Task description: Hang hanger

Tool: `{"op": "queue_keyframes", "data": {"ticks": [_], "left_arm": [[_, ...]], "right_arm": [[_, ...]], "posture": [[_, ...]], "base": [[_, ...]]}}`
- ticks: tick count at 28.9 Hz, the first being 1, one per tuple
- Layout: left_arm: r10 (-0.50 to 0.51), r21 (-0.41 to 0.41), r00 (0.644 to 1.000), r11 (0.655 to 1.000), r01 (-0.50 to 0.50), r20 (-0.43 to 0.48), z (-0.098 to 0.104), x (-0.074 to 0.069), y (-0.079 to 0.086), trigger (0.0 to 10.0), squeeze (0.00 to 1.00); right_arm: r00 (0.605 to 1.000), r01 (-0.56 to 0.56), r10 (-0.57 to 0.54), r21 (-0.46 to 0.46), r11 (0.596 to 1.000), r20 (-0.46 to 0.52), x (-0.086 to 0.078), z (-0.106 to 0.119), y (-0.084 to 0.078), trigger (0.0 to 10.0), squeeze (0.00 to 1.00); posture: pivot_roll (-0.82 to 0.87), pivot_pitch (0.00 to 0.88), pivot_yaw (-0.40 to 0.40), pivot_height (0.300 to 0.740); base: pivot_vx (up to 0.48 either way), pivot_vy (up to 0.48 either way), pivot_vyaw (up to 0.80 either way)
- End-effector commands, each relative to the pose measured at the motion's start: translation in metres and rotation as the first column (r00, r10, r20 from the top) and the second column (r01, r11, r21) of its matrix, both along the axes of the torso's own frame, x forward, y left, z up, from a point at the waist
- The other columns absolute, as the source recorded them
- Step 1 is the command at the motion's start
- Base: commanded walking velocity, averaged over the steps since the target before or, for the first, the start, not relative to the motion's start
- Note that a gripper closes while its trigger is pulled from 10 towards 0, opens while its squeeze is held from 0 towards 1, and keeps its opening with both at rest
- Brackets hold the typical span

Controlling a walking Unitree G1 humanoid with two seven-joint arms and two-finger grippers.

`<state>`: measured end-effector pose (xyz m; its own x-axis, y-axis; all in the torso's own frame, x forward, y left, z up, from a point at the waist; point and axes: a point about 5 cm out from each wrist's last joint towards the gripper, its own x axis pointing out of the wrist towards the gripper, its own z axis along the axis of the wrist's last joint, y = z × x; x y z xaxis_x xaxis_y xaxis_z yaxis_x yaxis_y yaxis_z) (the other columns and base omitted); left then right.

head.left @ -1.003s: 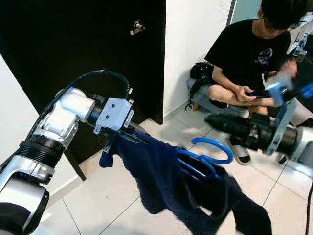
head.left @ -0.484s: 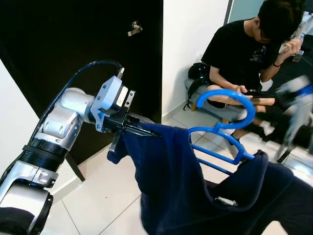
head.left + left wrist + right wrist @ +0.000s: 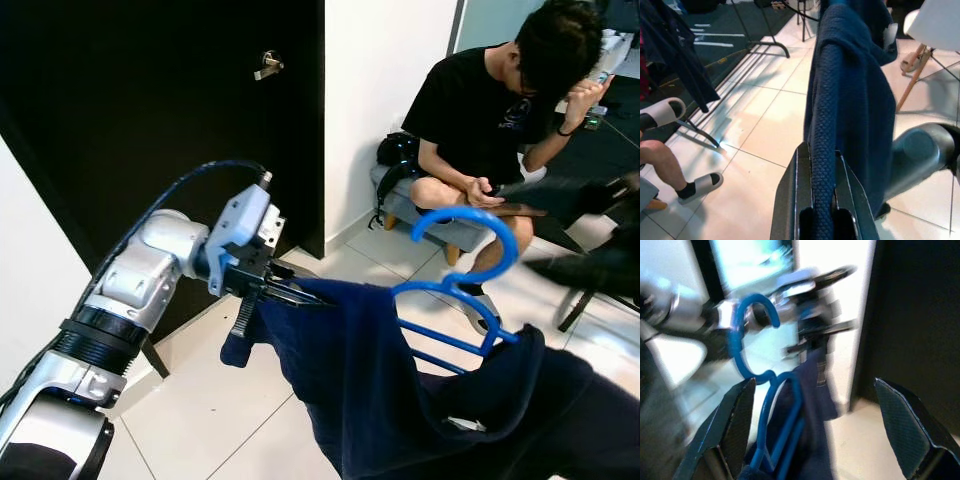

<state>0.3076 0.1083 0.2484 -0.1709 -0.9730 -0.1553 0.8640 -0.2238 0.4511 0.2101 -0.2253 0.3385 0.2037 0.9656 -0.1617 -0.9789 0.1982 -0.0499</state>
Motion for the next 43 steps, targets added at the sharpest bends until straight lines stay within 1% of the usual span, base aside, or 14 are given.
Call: {"op": "queue_keyframes", "data": {"ticks": [1, 4, 5, 7, 17, 18, 19, 20, 35, 36, 37, 38, 42, 43], "left_arm": [[0.008, -0.003, 1.0, 1.0, -0.008, 0.008, 0.0, 0.0, -0.001, 0.0, 0.0], [0.009, -0.004, 1.0, 1.0, -0.009, 0.007, 0.001, 0.0, -0.001, 0.0, 0.0], [0.015, -0.01, 1.0, 1.0, -0.015, 0.011, 0.003, 0.0, -0.001, 0.0, 0.0], [0.017, -0.011, 1.0, 1.0, -0.017, 0.013, 0.004, 0.0, -0.001, 0.0, 0.0], [0.056, -0.017, 0.998, 0.998, -0.055, 0.038, 0.009, 0.005, 0.003, 0.0, 0.0], [0.057, -0.023, 0.997, 0.998, -0.057, 0.042, 0.011, 0.005, 0.002, 0.0, 0.0], [0.058, -0.028, 0.997, 0.998, -0.057, 0.045, 0.012, 0.005, 0.002, 0.0, 0.0], [0.055, -0.033, 0.997, 0.998, -0.053, 0.052, 0.014, 0.005, 0.002, 0.0, 0.0], [0.037, -0.052, 0.996, 0.998, -0.033, 0.079, 0.02, 0.003, 0.0, 0.0, 0.0], [0.031, -0.062, 0.997, 0.998, -0.027, 0.069, 0.02, 0.002, -0.001, 2.4, 0.0], [0.031, -0.065, 0.997, 0.998, -0.026, 0.067, 0.019, 0.001, -0.001, 2.4, 0.0], [0.037, -0.074, 0.997, 0.997, -0.032, 0.061, 0.018, 0.001, -0.001, 10.0, 0.0], [0.052, -0.089, 0.998, 0.995, -0.048, 0.044, 0.017, 0.002, -0.001, 10.0, 0.0], [0.098, -0.128, 0.995, 0.987, -0.094, 0.025, 0.018, 0.004, 0.0, 10.0, 0.97]], "right_arm": [[0.999, -0.034, 0.034, -0.044, 0.998, 0.005, -0.002, 0.0, 0.006, 10.0, 0.0], [0.998, -0.068, 0.066, -0.082, 0.994, -0.017, -0.006, -0.005, 0.009, 10.0, 0.0], [0.99, -0.133, 0.122, -0.154, 0.979, -0.075, -0.012, -0.017, 0.016, 10.0, 0.0], [0.987, -0.149, 0.135, -0.177, 0.973, -0.092, -0.014, -0.021, 0.018, 10.0, 0.0], [0.985, -0.134, 0.088, -0.346, 0.929, -0.148, -0.019, -0.037, 0.009, 10.0, 0.0], [0.981, -0.151, 0.094, -0.368, 0.918, -0.168, -0.021, -0.043, 0.011, 4.5, 0.0], [0.979, -0.162, 0.099, -0.379, 0.911, -0.181, -0.022, -0.047, 0.012, 4.5, 0.0], [0.979, -0.158, 0.093, -0.386, 0.909, -0.181, -0.021, -0.052, 0.014, 0.0, 0.0], [0.993, -0.078, 0.037, -0.389, 0.918, -0.11, -0.012, -0.058, 0.014, 0.0, 0.0], [0.995, -0.043, 0.007, -0.385, 0.922, -0.096, -0.009, -0.061, 0.012, 0.0, 0.0], [0.996, -0.033, -0.003, -0.384, 0.923, -0.092, -0.008, -0.062, 0.012, 0.0, 0.0], [0.996, -0.015, -0.02, -0.379, 0.925, -0.089, -0.007, -0.065, 0.012, 0.0, 0.0], [0.996, 0.005, -0.039, -0.366, 0.93, -0.086, -0.005, -0.067, 0.013, 0.0, 0.0], [0.995, 0.031, -0.063, -0.349, 0.936, -0.081, -0.004, -0.071, 0.013, 0.0, 0.0]], "posture": [[-0.13, 0.03, 0.038, 0.74], [-0.12, 0.03, 0.035, 0.74], [-0.12, 0.031, 0.033, 0.74], [-0.12, 0.031, 0.033, 0.74], [-0.13, 0.028, 0.03, 0.74], [-0.13, 0.027, 0.03, 0.74], [-0.13, 0.027, 0.03, 0.74], [-0.13, 0.024, 0.029, 0.74], [-0.13, 0.014, 0.028, 0.74], [-0.13, 0.013, 0.026, 0.74], [-0.13, 0.013, 0.026, 0.74], [-0.13, 0.013, 0.025, 0.74], [-0.13, 0.012, 0.026, 0.74], [-0.13, 0.013, 0.025, 0.74]], "base": [[0.0, 0.0, 0.0], [0.0, 0.0, 0.0], [0.0, 0.0, 0.0], [0.0, 0.0, 0.0], [0.0, 0.0, 0.0], [0.0, 0.0, 0.0], [0.0, 0.0, 0.0], [0.0, 0.0, 0.0], [0.0, 0.0, 0.0], [0.0, 0.0, 0.0], [0.0, 0.0, 0.0], [0.0, 0.0, 0.0], [0.0, 0.0, 0.0], [0.0, 0.0, 0.0]]}}
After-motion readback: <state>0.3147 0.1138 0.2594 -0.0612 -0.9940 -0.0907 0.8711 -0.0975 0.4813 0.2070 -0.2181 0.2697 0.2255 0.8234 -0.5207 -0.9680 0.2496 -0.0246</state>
